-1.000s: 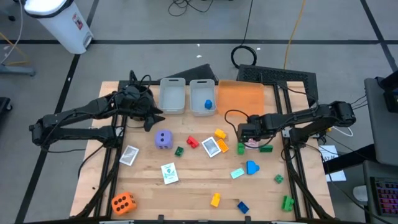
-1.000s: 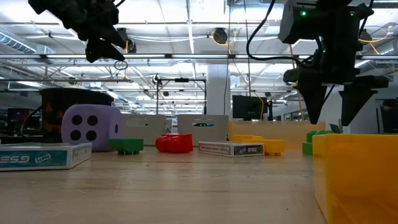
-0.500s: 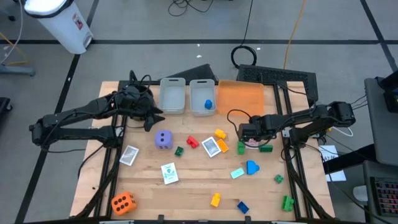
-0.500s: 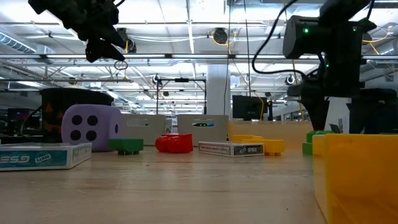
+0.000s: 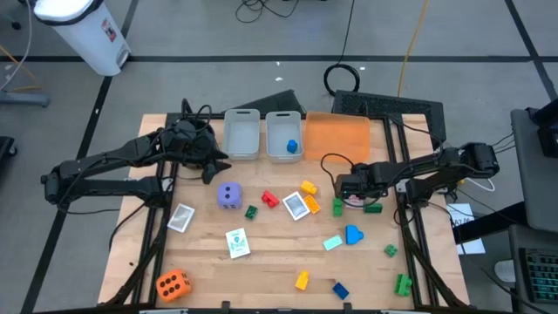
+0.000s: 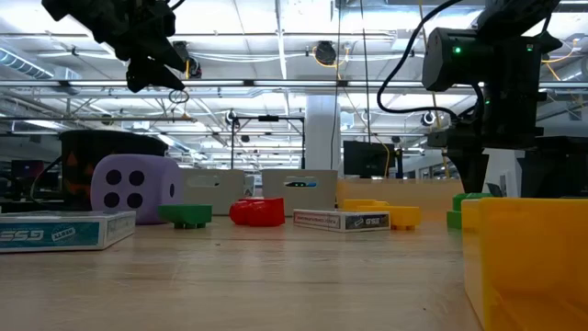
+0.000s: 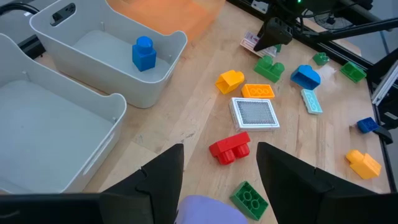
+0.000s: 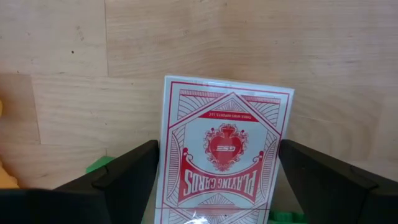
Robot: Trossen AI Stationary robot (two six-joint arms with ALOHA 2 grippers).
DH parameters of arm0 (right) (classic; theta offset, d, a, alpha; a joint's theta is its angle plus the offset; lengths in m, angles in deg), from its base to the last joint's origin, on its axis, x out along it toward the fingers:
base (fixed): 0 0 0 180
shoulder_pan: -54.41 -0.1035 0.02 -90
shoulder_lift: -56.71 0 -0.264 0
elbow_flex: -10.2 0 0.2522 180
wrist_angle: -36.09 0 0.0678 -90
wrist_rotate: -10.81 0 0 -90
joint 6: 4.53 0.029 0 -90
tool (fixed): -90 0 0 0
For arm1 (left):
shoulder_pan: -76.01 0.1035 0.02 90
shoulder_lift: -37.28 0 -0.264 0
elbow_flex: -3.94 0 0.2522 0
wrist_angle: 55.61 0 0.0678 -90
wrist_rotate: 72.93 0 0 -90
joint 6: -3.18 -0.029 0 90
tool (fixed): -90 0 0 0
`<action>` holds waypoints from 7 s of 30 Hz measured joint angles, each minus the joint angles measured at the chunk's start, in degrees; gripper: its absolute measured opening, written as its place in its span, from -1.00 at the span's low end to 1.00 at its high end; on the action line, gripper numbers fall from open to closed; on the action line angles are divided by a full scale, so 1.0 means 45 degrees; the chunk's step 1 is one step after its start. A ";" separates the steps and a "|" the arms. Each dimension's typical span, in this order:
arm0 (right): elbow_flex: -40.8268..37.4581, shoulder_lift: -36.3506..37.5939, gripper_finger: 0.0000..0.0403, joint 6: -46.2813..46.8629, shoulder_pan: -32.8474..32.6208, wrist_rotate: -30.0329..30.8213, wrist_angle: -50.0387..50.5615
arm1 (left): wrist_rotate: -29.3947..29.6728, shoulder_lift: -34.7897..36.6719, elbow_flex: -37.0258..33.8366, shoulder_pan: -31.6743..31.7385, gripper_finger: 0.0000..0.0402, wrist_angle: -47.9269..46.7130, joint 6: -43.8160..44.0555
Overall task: Pick & Place Toys
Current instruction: Put the red playing card into the orange bin
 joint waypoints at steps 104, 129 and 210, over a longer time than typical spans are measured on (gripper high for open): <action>-0.1008 0.2803 0.49 -0.1443 0.2100 0.0124 -0.3575 | 0.0238 -0.0004 0.0000 0.0005 0.05 0.0351 0.0000; -0.0970 0.2828 0.50 -0.3393 0.3323 0.2333 -1.6653 | -0.0505 -0.1296 0.0291 -0.0304 0.05 0.4894 -0.1365; -0.0931 -0.0316 0.50 -0.2895 0.3385 0.2921 -2.6506 | 0.4855 -1.0588 0.7883 -0.1987 0.05 0.9553 -0.6448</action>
